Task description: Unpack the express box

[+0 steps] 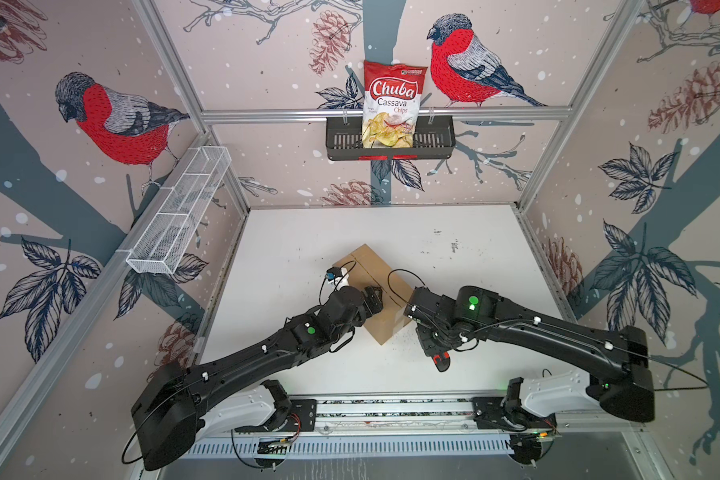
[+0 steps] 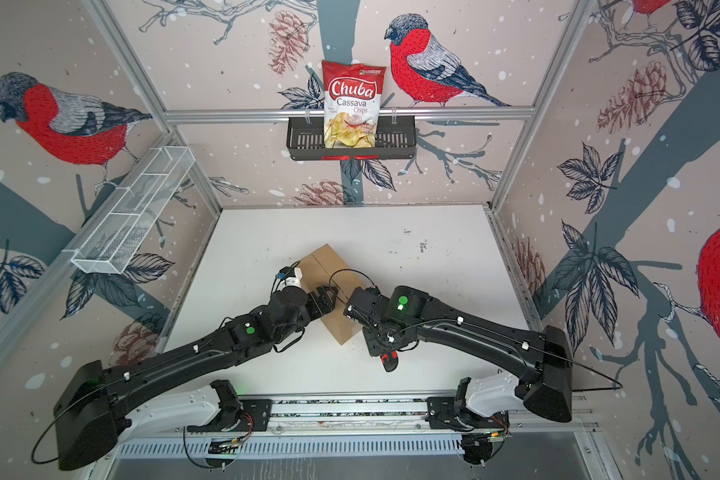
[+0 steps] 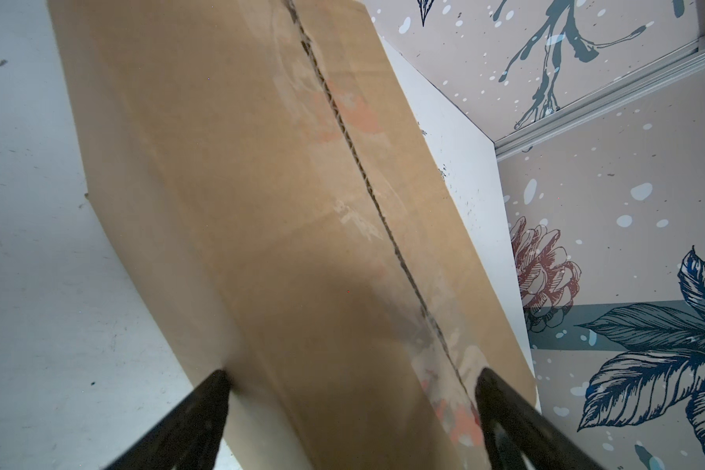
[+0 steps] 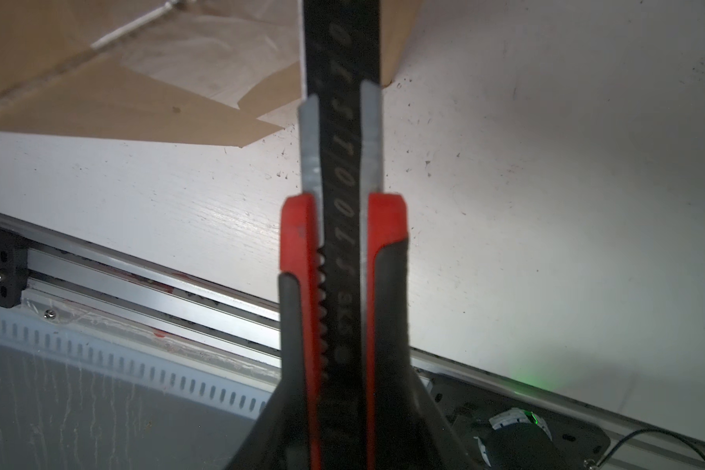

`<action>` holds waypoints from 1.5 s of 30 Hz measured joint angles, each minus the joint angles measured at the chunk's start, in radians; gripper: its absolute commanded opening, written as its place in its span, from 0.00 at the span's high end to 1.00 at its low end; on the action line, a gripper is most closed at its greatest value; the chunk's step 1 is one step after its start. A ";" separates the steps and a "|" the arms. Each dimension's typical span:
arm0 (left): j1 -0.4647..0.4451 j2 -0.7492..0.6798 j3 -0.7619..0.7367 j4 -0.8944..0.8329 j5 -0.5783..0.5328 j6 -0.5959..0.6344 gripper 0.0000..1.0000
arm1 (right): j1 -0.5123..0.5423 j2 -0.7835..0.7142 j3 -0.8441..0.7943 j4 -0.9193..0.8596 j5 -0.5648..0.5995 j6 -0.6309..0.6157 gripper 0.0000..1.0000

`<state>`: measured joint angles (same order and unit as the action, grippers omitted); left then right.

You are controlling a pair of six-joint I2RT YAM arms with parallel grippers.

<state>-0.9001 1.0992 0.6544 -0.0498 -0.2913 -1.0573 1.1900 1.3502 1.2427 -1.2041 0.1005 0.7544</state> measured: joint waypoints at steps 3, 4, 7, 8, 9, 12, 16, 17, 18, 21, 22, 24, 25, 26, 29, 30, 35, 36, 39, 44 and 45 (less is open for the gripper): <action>0.000 0.001 0.000 0.000 0.000 0.000 0.06 | 0.000 0.002 0.000 0.003 0.000 -0.001 0.96; 0.000 0.003 0.000 0.000 0.000 0.000 0.06 | 0.000 0.003 0.001 0.006 0.000 -0.002 0.96; 0.000 0.006 0.001 0.000 0.000 0.000 0.06 | 0.000 0.005 0.003 0.010 0.000 -0.012 0.96; 0.000 0.008 0.001 0.000 0.000 0.000 0.06 | 0.000 0.006 0.003 0.013 0.000 -0.018 0.96; 0.000 0.009 0.002 0.000 0.000 0.000 0.06 | 0.000 0.006 0.003 0.015 0.000 -0.018 0.96; 0.000 0.013 0.007 0.000 -0.001 0.000 0.06 | 0.000 0.010 0.004 0.018 0.000 -0.018 0.96; 0.000 0.020 0.010 0.000 -0.001 0.001 0.07 | 0.000 0.014 0.005 0.022 0.000 -0.020 0.96; 0.000 0.021 0.010 0.000 0.000 0.001 0.07 | 0.000 0.016 0.006 0.022 0.000 -0.020 0.96; 0.000 0.022 0.011 0.000 0.000 0.001 0.07 | 0.000 0.017 0.006 0.023 0.000 -0.022 0.96; 0.000 0.025 0.014 0.004 0.001 0.001 0.07 | 0.000 0.020 0.008 0.027 0.000 -0.023 0.96; 0.000 0.026 0.015 0.006 0.001 0.001 0.07 | 0.000 0.022 0.008 0.027 0.000 -0.023 0.96; 0.000 0.027 0.019 0.008 0.001 0.001 0.07 | 0.001 0.025 0.008 0.029 0.000 -0.023 0.96; 0.000 0.027 0.020 0.008 0.001 0.001 0.08 | 0.001 0.026 0.008 0.030 -0.001 -0.024 0.96; 0.000 0.029 0.021 0.008 0.001 0.001 0.08 | 0.001 0.027 0.010 0.030 -0.001 -0.024 0.96; -0.001 0.030 0.021 0.009 0.000 0.001 0.08 | 0.002 0.032 0.012 0.030 -0.001 -0.026 0.96; -0.001 0.031 0.021 0.011 0.000 0.000 0.08 | 0.002 0.034 0.013 0.030 -0.001 -0.026 0.96; -0.008 0.038 0.021 0.014 -0.002 -0.001 0.09 | 0.005 0.043 0.021 0.034 -0.004 -0.031 0.96; -0.009 0.040 0.021 0.014 -0.002 -0.002 0.09 | 0.005 0.045 0.023 0.035 -0.004 -0.034 0.96; -0.014 0.042 0.021 0.014 -0.006 -0.009 0.09 | 0.005 0.050 0.027 0.038 -0.005 -0.043 0.96; -0.025 0.045 0.023 0.014 -0.023 -0.011 0.18 | 0.006 0.053 0.028 0.042 -0.005 -0.047 0.96; -0.027 0.045 0.023 0.014 -0.024 -0.012 0.20 | 0.006 0.055 0.028 0.044 -0.005 -0.048 0.96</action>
<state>-0.9272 1.1446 0.6773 -0.0353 -0.3157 -1.0691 1.1957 1.4048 1.2709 -1.1603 0.0959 0.7059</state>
